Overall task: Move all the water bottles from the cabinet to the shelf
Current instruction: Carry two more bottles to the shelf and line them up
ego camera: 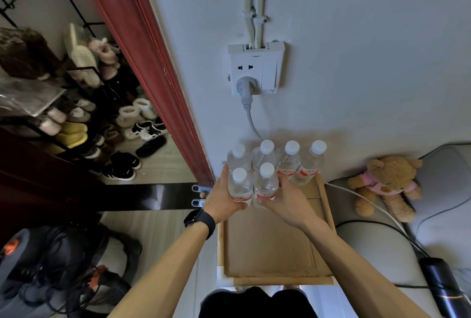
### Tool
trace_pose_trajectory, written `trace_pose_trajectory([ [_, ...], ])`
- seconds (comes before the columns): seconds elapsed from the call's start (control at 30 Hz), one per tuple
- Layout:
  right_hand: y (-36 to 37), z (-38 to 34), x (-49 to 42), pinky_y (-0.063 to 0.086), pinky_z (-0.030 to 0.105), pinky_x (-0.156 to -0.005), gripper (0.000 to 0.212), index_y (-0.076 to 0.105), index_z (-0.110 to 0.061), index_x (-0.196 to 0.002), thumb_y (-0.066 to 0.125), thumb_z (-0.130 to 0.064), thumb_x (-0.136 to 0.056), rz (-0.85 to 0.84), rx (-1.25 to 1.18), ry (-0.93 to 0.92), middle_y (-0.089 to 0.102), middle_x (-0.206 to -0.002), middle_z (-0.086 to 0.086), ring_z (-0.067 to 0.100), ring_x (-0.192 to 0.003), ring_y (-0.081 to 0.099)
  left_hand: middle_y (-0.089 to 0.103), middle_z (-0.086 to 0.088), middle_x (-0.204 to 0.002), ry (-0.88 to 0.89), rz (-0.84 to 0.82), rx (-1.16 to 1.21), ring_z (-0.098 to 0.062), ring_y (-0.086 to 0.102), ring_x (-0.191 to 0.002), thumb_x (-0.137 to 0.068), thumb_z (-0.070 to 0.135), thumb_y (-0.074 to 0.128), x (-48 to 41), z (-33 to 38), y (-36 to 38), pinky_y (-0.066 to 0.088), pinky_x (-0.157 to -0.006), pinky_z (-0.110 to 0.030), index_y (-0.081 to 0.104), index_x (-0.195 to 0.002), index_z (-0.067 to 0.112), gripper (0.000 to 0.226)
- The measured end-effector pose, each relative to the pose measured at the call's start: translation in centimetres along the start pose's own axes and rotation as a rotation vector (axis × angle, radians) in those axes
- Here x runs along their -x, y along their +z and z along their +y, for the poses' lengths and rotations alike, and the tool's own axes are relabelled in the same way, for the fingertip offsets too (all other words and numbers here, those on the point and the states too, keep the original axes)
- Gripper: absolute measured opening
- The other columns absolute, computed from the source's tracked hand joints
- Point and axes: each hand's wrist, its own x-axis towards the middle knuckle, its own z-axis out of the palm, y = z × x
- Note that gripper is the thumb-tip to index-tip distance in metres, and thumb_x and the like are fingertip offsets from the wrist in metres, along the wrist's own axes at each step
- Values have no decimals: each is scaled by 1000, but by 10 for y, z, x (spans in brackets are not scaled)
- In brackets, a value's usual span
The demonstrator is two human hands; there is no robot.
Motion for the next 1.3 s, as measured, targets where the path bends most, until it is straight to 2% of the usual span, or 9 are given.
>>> trace_pose_trajectory([
  [0.17,-3,0,3,52,40,-93,77,39,-38,-135,74,-64,-71,3,10,-9,59,-130,-19,11,-115,60,49,12,-139,-27,-33,-31,-11,55,-118,-66,15,84,1,-2,-3,55,-93,-36,-7,-154,35,129],
  [0.37,-7,-7,9,51,34,-91,77,34,-47,-135,72,-68,-71,7,1,-39,53,-127,-29,7,-117,58,50,33,-110,-54,-40,-27,12,55,-92,-68,14,81,4,-5,-4,48,-68,-6,12,-150,38,110],
  [0.5,-8,-8,10,52,41,-96,86,31,-43,-142,75,-66,-71,6,-9,-24,55,-136,-22,8,-121,56,54,31,-106,-48,7,-5,2,59,-93,-68,19,82,10,-2,-8,40,-66,3,24,-145,38,98],
  [0.57,-8,-9,10,53,40,-95,87,34,-41,-139,75,-69,-68,30,15,-3,55,-134,-20,8,-119,57,55,33,-106,-39,21,14,0,61,-94,-67,21,82,12,0,-10,43,-72,0,23,-145,40,99],
  [0.7,-7,-13,13,51,33,-87,90,35,-36,-131,71,-78,-61,117,76,51,54,-129,-14,10,-111,59,53,32,-126,-54,25,61,-6,61,-113,-65,31,88,18,4,-17,48,-100,-29,10,-152,39,117],
  [0.8,-9,-21,12,51,36,-91,98,29,-34,-137,67,-82,-60,158,118,38,47,-141,-8,14,-119,55,34,3,-155,-65,46,52,-14,47,-132,-64,43,90,19,11,-24,40,-102,-26,-3,-155,41,131],
  [1.0,-14,-40,16,53,46,-91,93,31,-34,-137,63,-82,-63,164,183,30,48,-142,-11,15,-121,54,35,9,-152,-17,41,17,-12,40,-135,-62,46,89,20,22,-29,41,-110,-41,0,-154,44,128],
  [1.17,-37,-57,16,37,29,-74,58,41,-35,-131,55,-56,-79,252,147,-130,49,-127,-11,10,-106,56,28,9,-154,9,28,-3,-12,41,-133,-64,41,87,22,28,-33,41,-109,-41,-1,-151,50,125],
  [1.3,-63,-86,-18,37,29,-84,42,52,-22,-135,50,-36,-96,323,218,-75,58,-129,6,26,-111,59,28,6,-154,33,30,-45,-9,42,-129,-64,38,86,17,36,-36,43,-107,-40,6,-154,44,120],
])
